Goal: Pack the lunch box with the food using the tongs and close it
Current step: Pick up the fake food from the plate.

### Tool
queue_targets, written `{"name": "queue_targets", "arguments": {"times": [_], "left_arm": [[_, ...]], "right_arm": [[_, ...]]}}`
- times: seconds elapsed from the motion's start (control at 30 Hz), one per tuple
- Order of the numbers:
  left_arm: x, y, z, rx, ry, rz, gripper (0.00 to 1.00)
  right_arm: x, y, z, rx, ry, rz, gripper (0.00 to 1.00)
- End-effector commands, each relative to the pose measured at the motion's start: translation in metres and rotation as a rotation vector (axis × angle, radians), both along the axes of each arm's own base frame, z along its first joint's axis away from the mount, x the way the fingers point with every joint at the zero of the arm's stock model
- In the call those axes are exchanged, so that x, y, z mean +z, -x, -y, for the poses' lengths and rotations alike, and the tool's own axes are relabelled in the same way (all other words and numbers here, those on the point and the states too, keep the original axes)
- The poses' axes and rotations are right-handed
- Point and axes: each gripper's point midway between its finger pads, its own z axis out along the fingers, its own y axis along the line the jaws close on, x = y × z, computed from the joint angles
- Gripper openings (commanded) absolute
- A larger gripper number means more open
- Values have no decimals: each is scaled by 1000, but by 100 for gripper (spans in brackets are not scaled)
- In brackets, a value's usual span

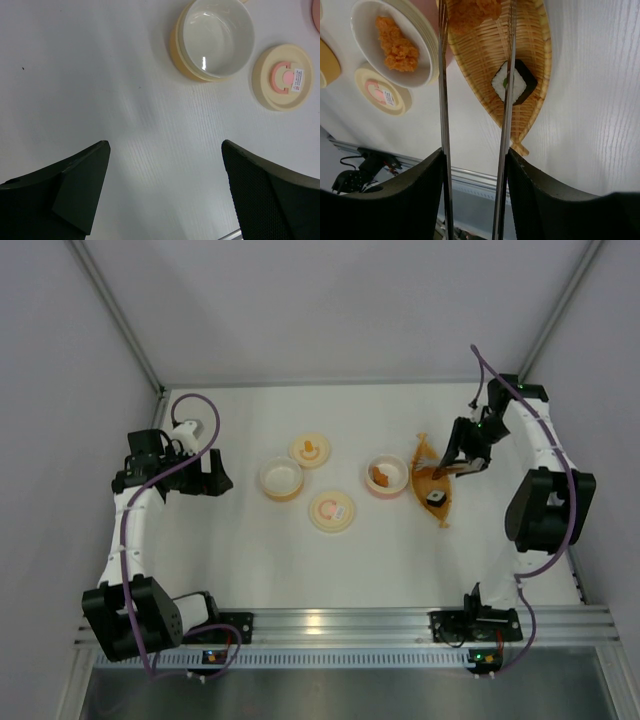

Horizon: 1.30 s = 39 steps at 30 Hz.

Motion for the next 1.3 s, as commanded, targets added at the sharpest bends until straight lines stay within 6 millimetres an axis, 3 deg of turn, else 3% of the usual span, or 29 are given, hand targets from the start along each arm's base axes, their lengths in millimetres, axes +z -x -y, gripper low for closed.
{"name": "queue_targets", "arguments": {"times": [0.0, 0.4, 0.53, 0.57, 0.9, 1.27], "left_arm": [[4, -8, -1, -8, -3, 41, 98], [5, -9, 0, -11, -2, 43, 98], [5, -8, 0, -12, -2, 40, 98], [5, -7, -1, -10, -3, 42, 98], [9, -5, -1, -14, -11, 55, 98], [8, -4, 0, -16, -8, 50, 98]], "right_arm": [[11, -18, 2, -21, -21, 52, 49], [16, -14, 8, -31, -35, 75, 32], [30, -13, 11, 4, -32, 125, 10], [32, -12, 11, 13, -33, 127, 1], [55, -7, 10, 133, -29, 242, 0], [50, 2, 21, 235, 36, 234, 0]]}}
